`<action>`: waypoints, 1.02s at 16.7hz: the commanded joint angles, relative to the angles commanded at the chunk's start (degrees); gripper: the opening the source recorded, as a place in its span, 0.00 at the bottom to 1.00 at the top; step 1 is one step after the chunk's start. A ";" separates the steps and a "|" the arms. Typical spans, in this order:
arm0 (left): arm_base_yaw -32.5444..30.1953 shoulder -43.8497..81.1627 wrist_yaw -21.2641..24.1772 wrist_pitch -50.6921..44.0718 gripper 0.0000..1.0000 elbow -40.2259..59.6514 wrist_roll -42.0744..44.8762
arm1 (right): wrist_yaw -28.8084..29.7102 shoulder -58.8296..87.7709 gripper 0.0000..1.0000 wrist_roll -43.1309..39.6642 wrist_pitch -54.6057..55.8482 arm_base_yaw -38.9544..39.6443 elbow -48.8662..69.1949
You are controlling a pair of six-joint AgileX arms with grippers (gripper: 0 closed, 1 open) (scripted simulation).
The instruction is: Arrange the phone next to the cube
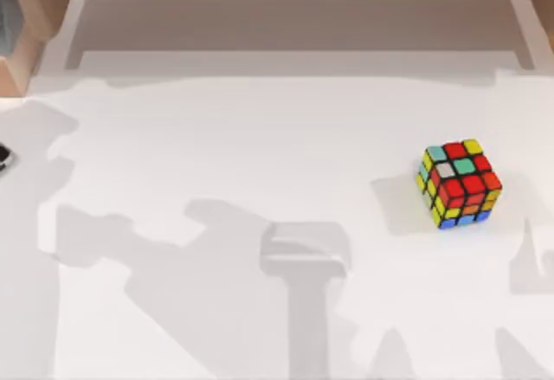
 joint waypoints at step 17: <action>5.14 44.97 0.05 -20.94 1.00 33.63 18.70 | 0.00 0.00 1.00 0.00 0.00 0.00 0.00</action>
